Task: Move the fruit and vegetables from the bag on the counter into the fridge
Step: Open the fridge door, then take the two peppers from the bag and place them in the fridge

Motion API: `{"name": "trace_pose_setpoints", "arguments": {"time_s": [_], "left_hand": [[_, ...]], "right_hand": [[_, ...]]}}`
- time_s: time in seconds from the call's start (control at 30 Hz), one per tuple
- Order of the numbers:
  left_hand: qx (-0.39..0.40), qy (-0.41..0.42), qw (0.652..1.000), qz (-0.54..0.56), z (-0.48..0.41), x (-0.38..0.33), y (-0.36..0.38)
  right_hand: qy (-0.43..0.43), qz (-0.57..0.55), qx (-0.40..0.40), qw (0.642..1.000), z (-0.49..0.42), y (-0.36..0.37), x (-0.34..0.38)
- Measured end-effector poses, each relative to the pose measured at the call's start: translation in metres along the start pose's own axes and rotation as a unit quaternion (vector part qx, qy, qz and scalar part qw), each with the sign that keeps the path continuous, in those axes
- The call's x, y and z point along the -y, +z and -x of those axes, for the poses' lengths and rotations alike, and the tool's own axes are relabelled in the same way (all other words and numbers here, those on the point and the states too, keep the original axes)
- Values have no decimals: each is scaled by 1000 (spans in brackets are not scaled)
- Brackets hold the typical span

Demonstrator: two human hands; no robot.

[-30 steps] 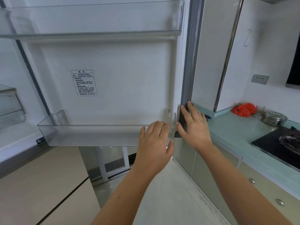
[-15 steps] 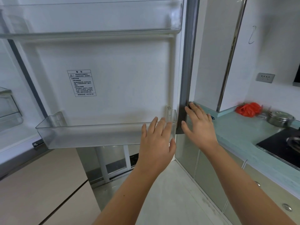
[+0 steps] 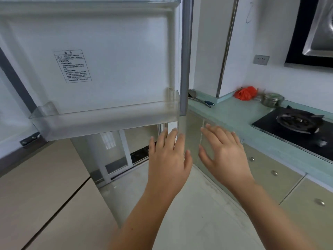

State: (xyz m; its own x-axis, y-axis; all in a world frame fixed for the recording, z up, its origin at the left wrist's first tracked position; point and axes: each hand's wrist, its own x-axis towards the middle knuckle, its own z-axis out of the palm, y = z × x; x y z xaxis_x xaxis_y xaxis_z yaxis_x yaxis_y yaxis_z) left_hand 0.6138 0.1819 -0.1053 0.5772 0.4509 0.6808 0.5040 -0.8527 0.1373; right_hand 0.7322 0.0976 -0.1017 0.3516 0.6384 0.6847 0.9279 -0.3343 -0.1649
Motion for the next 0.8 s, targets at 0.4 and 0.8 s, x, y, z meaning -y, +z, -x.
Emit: {"name": "trace_pose_setpoints", "arguments": {"time_s": [0.4, 0.8], "left_hand": [[79, 149, 969, 183, 86, -102, 5], [113, 322, 870, 355, 124, -282, 5]], "right_hand": [[170, 150, 23, 974, 155, -99, -15], [358, 296, -29, 885, 274, -228, -72]]}}
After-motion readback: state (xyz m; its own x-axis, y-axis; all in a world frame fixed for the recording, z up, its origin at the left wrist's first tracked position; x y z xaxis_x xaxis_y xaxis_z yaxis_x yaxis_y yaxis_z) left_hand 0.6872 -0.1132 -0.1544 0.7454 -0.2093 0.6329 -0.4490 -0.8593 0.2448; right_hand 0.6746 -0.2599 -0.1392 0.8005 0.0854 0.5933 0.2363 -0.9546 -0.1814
